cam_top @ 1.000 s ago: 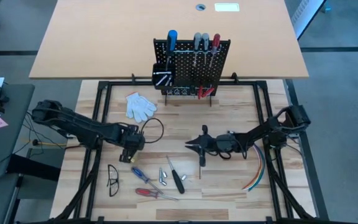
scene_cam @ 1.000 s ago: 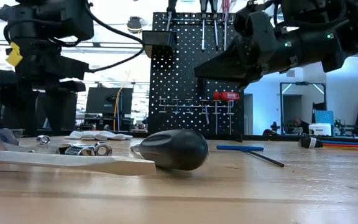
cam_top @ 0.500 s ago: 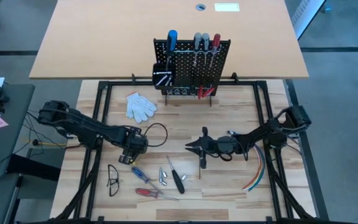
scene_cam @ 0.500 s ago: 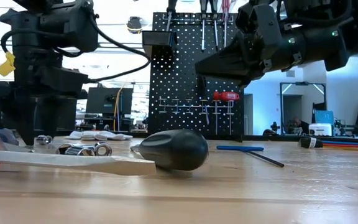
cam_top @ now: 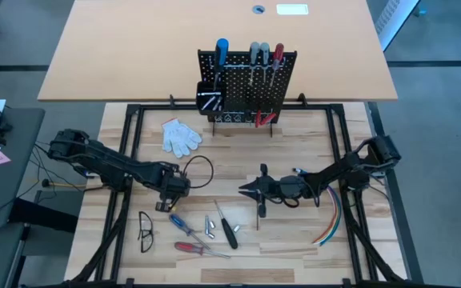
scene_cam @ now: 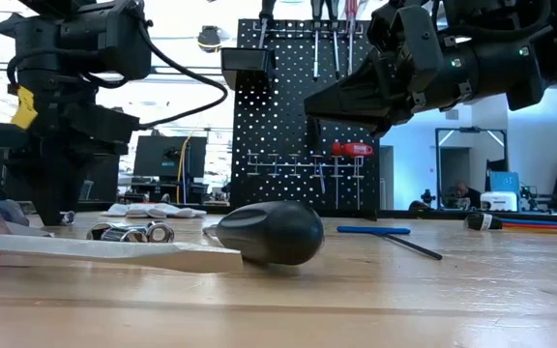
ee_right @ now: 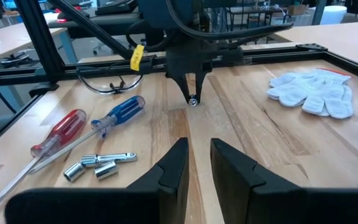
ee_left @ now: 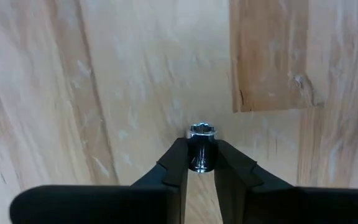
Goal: Hang tools onto peg board
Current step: Put the socket wrench in the pegboard bin
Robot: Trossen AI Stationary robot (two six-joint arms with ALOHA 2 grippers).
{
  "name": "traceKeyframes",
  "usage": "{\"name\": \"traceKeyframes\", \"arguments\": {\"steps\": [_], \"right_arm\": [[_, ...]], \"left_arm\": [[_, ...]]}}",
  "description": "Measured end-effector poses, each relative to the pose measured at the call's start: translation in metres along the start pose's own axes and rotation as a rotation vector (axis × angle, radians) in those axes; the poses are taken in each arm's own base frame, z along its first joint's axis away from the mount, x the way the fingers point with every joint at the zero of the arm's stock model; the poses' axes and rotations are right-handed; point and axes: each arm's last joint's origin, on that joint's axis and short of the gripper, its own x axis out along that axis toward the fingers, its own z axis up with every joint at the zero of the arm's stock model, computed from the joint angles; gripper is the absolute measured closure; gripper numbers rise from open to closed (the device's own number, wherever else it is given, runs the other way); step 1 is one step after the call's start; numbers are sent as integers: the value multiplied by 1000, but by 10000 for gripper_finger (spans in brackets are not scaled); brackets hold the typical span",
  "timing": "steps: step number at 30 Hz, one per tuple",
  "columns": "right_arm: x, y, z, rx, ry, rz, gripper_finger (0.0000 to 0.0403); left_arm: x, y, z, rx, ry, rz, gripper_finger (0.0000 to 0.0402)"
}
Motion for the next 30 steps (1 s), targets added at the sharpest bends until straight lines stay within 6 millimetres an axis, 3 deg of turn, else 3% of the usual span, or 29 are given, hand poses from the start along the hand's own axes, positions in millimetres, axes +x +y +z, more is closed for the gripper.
{"name": "traceKeyframes", "arguments": {"steps": [5,13,19,25,30], "right_arm": [[0,0,0,0,1,-1,326],[0,0,0,0,2,-1,326],[0,0,0,2,2,-1,326],[0,0,0,7,0,-1,326],[0,-1,0,9,-4,-3,326]], "left_arm": [[-9,-10,5,-59,-21,61,360],[-21,-37,8,-208,-220,378,360],[-30,-53,18,-445,-579,523,359],[-52,-56,51,-466,-874,555,357],[-90,-35,88,-394,-971,670,356]]}}
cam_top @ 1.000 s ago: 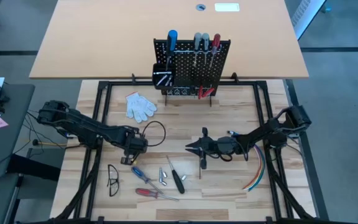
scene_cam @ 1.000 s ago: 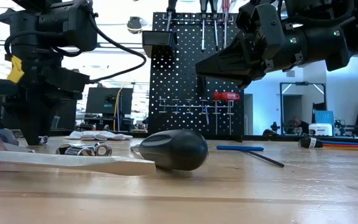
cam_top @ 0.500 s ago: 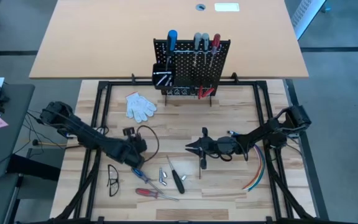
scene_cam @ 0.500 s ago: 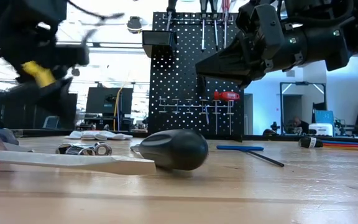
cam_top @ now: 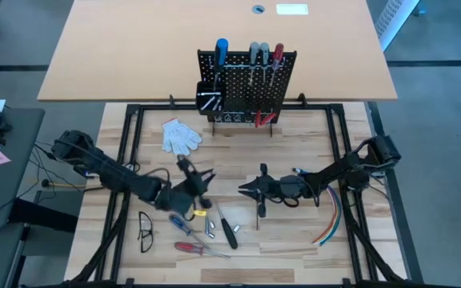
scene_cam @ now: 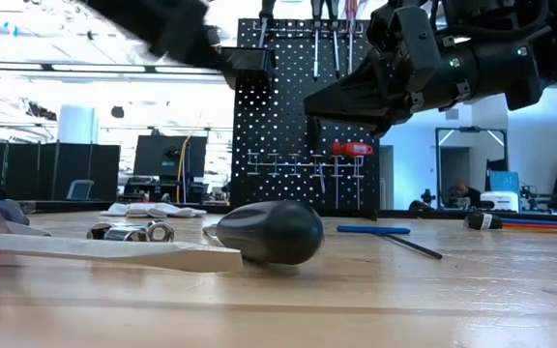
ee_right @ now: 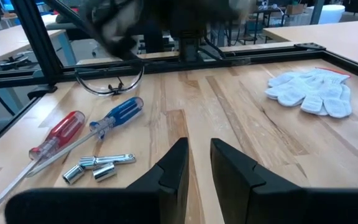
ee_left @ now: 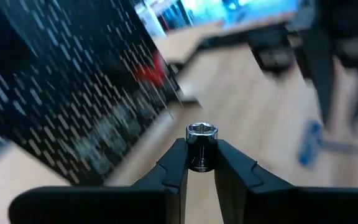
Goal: Hang tools onto peg board
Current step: Put the socket wrench in the pegboard bin, then put the socket wrench on the pegboard bin
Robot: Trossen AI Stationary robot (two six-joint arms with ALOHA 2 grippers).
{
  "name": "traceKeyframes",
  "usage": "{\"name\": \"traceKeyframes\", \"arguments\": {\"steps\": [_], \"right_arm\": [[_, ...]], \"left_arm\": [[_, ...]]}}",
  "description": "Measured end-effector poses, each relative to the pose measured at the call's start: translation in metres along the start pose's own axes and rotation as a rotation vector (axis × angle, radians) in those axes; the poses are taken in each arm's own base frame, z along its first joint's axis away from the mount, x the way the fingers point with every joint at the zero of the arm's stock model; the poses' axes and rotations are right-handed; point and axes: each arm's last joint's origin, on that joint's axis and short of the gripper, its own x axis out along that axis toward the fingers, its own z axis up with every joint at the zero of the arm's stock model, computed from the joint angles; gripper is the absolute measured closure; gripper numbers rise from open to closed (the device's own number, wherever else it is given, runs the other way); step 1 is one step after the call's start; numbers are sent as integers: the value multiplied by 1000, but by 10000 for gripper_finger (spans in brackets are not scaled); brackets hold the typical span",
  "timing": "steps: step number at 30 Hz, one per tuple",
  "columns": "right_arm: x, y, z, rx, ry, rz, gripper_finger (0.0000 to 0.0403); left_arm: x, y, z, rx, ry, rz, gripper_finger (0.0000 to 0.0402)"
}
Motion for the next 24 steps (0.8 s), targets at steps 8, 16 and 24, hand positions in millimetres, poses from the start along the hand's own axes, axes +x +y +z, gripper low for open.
{"name": "traceKeyframes", "arguments": {"steps": [8,16,24], "right_arm": [[0,0,0,-5,1,0,326],[0,0,-1,-10,11,-1,326],[0,0,-1,-16,9,-1,326]], "left_arm": [[46,72,93,118,-46,247,355],[82,149,119,127,112,321,355],[95,174,113,88,155,267,300]]}}
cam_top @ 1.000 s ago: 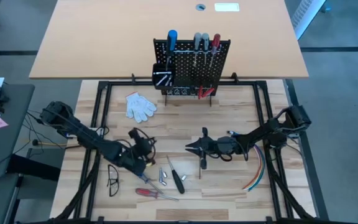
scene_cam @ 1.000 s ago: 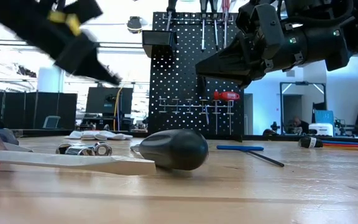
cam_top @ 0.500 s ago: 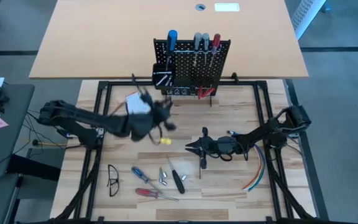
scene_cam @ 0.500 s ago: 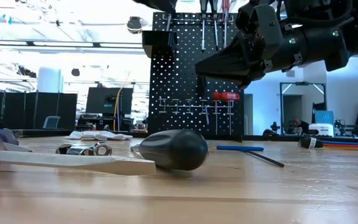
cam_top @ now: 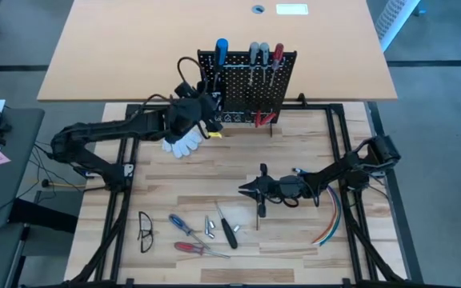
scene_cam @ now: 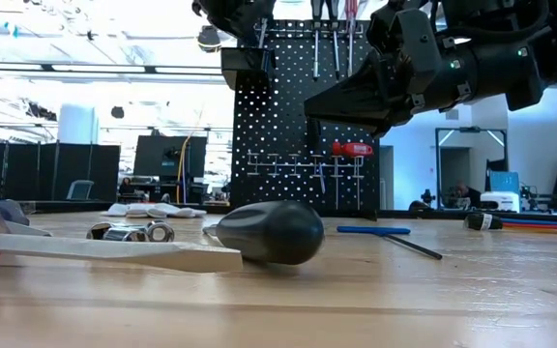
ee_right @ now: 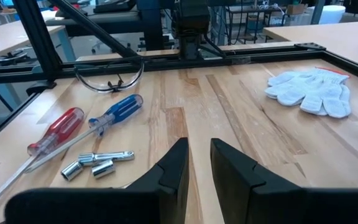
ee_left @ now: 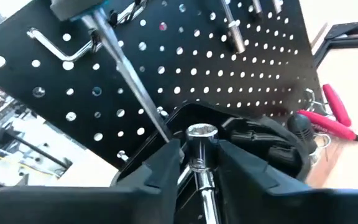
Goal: Hang tools onto peg board
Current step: Put the socket wrench on the pegboard bin
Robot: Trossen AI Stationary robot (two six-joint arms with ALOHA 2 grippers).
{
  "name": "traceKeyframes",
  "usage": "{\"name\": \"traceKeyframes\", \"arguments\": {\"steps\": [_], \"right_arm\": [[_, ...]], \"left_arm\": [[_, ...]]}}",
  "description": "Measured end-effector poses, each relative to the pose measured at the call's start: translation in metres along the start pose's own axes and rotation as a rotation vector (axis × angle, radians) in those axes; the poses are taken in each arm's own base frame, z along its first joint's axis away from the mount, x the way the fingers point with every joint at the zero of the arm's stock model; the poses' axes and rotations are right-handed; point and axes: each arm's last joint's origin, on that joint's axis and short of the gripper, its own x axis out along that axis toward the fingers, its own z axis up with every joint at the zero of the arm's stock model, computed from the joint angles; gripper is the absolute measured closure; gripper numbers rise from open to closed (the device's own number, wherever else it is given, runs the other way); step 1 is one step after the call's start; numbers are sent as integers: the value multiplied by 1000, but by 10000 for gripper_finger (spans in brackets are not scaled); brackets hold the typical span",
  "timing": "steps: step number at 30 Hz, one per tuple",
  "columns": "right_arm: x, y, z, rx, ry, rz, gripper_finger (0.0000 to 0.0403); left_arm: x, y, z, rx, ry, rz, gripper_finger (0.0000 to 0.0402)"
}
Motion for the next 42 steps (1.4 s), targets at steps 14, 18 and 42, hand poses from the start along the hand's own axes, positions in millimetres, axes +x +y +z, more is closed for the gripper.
{"name": "traceKeyframes", "arguments": {"steps": [14,18,42], "right_arm": [[-3,10,2,-70,-25,56,326],[-10,53,13,-262,-98,244,326],[147,62,6,-256,558,512,136]], "left_arm": [[-74,28,4,102,-8,112,207],[-122,25,-18,23,19,-61,218],[-203,-136,-177,-94,149,-218,228]]}}
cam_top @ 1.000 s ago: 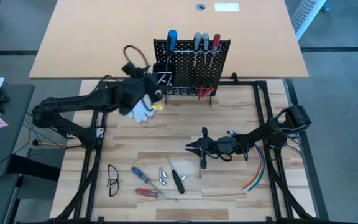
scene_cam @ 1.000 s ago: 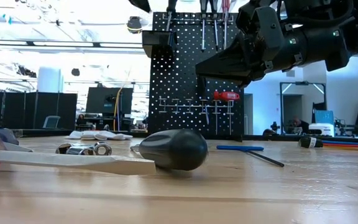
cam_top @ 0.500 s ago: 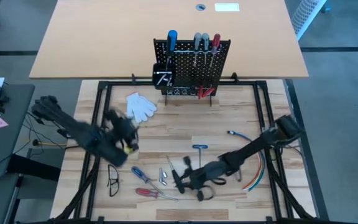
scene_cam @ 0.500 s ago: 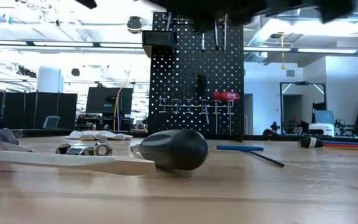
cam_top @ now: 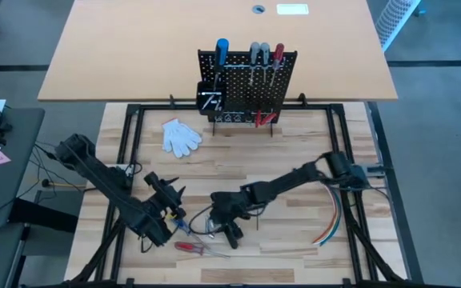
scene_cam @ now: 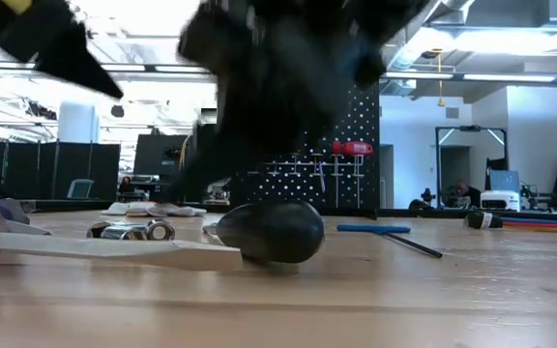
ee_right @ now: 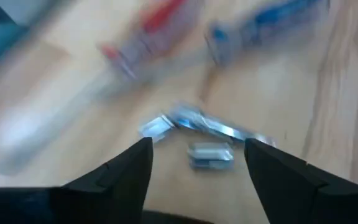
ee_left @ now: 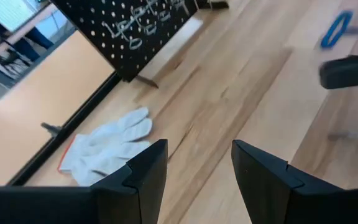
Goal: Hang tools onto peg board
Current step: Put the socket wrench on the pegboard bin
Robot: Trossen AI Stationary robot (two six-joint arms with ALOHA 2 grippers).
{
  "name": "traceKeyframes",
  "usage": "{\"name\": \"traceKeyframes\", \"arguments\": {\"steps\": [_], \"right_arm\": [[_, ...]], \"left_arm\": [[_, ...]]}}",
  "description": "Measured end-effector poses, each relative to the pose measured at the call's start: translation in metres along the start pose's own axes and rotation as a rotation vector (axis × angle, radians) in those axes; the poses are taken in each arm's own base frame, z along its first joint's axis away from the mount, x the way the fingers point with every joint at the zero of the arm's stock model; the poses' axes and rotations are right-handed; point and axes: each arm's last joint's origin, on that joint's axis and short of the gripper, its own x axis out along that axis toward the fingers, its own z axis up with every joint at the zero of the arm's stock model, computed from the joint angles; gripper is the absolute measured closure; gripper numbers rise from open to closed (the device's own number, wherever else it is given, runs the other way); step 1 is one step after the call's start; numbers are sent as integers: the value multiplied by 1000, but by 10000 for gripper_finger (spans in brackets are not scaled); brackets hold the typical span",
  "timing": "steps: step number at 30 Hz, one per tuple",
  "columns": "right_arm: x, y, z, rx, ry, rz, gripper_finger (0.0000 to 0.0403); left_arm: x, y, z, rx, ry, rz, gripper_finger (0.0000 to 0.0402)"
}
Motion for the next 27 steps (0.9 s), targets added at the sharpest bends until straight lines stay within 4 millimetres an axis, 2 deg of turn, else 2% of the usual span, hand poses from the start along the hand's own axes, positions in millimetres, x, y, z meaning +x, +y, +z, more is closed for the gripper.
{"name": "traceKeyframes", "arguments": {"steps": [4,11,14,18,25,27], "right_arm": [[17,-5,-14,-16,5,-6,133],[17,-9,-15,-12,3,-16,134],[17,-11,-15,-8,3,-20,147],[16,-14,-16,-5,7,-24,188],[15,-18,-13,0,-36,-39,299],[14,-20,-12,1,-43,-43,310]], "left_arm": [[5,-10,-9,47,10,22,228],[7,-14,-11,36,4,23,228],[7,-14,-11,34,-13,26,228],[7,-15,-9,23,-42,28,228],[8,-17,-8,-5,-56,24,228],[8,-18,-9,-10,-39,14,228]]}}
